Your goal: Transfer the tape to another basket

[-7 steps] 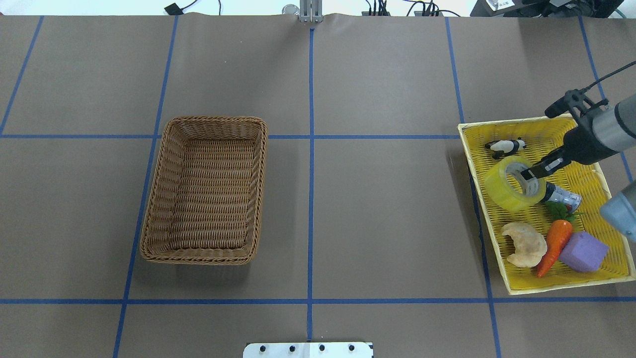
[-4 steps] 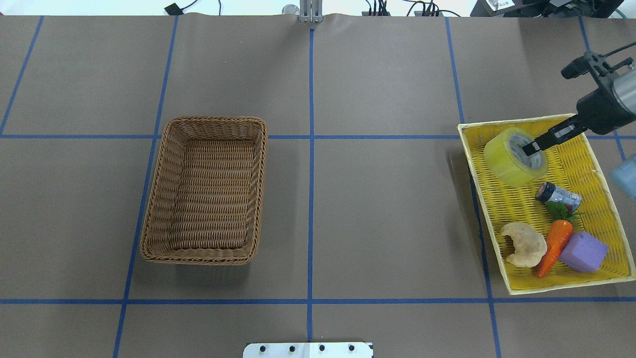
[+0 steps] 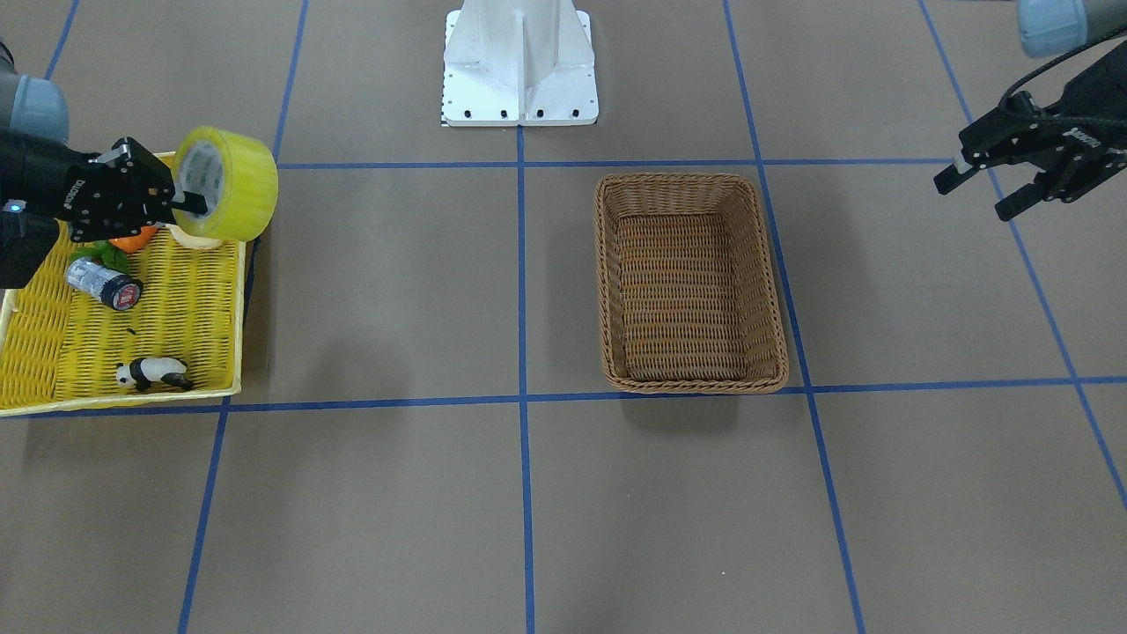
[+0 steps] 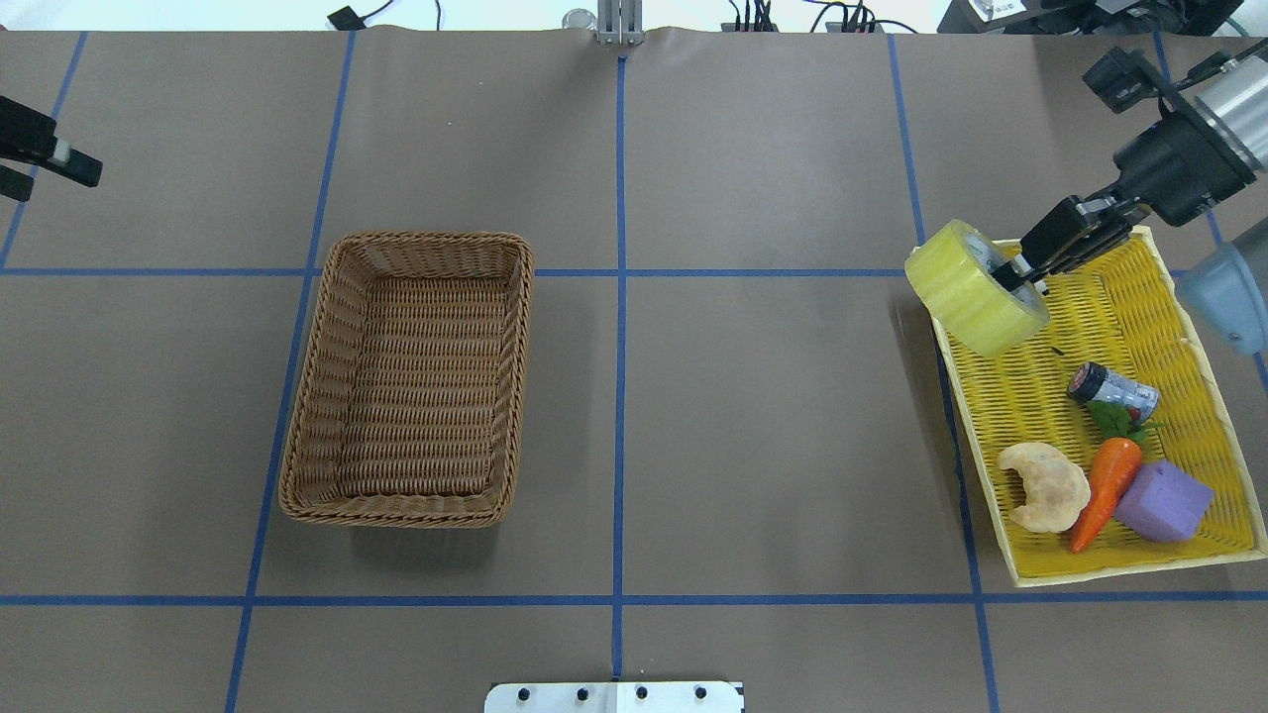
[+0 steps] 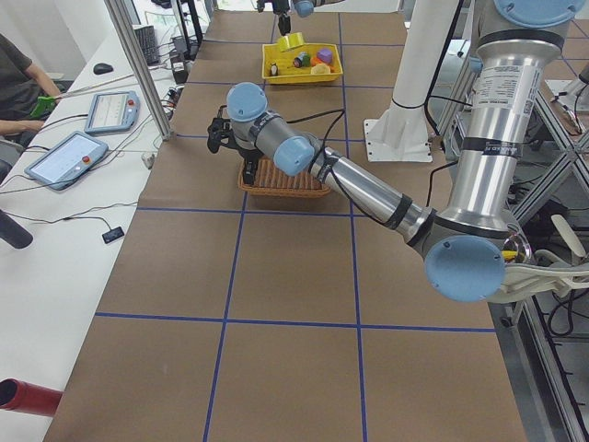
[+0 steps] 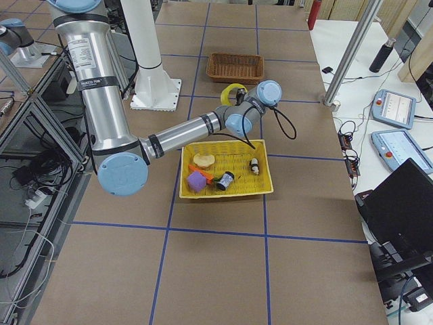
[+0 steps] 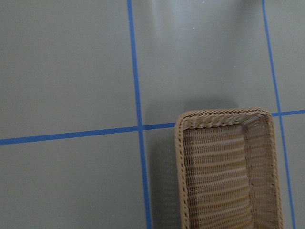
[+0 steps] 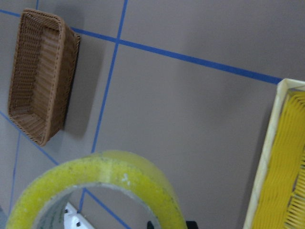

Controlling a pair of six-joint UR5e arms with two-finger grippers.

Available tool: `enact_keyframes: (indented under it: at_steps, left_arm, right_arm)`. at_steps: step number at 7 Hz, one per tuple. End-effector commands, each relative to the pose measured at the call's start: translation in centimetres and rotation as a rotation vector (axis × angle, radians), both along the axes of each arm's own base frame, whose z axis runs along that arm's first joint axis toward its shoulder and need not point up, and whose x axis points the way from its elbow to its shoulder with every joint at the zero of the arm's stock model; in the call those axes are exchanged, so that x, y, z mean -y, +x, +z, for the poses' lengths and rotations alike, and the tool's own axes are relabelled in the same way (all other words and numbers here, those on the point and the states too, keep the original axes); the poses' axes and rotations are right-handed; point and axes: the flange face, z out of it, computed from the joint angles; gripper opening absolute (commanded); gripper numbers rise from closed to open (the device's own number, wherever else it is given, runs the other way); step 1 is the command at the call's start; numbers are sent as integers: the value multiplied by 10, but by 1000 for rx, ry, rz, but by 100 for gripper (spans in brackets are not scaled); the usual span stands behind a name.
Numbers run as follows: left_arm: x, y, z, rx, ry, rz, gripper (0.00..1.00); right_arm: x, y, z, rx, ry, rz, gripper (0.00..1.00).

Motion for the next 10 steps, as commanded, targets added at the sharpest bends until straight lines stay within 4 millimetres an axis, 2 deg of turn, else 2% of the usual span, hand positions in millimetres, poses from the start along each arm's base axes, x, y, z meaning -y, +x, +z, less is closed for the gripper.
enact_keyframes:
  at_steps: [1, 2, 3, 4, 5, 7, 8, 9, 10]
  left_arm:
    - [-12, 53, -58, -115, -52, 18, 98]
    - [-18, 81, -95, -172, -99, 34, 98]
    - [-34, 111, -118, -220, -102, 83, 98]
    - [-46, 136, -144, -269, -99, 106, 98]
    - [-51, 151, -166, -321, -111, 42, 98]
    - [-81, 195, -191, -530, -140, -93, 98]
    - [-90, 207, -203, -619, -156, -136, 98]
    - [-85, 223, -231, -669, -187, -154, 98]
    - [-77, 231, -255, -720, -223, -186, 98]
  right_arm:
    - [-7, 2, -30, 138, -30, -156, 0]
    - [-9, 4, -36, 190, -52, -220, 0]
    - [-8, 5, -34, 249, -77, -283, 0]
    - [3, 3, -18, 330, -77, -333, 0]
    - [12, 2, -4, 386, -78, -351, 0]
    - [45, 7, -27, 495, -152, -319, 0]
    - [57, 5, -36, 559, -184, -295, 0]
    - [75, -3, -61, 557, -222, -275, 0]
    - [88, -11, -71, 583, -277, -261, 0]
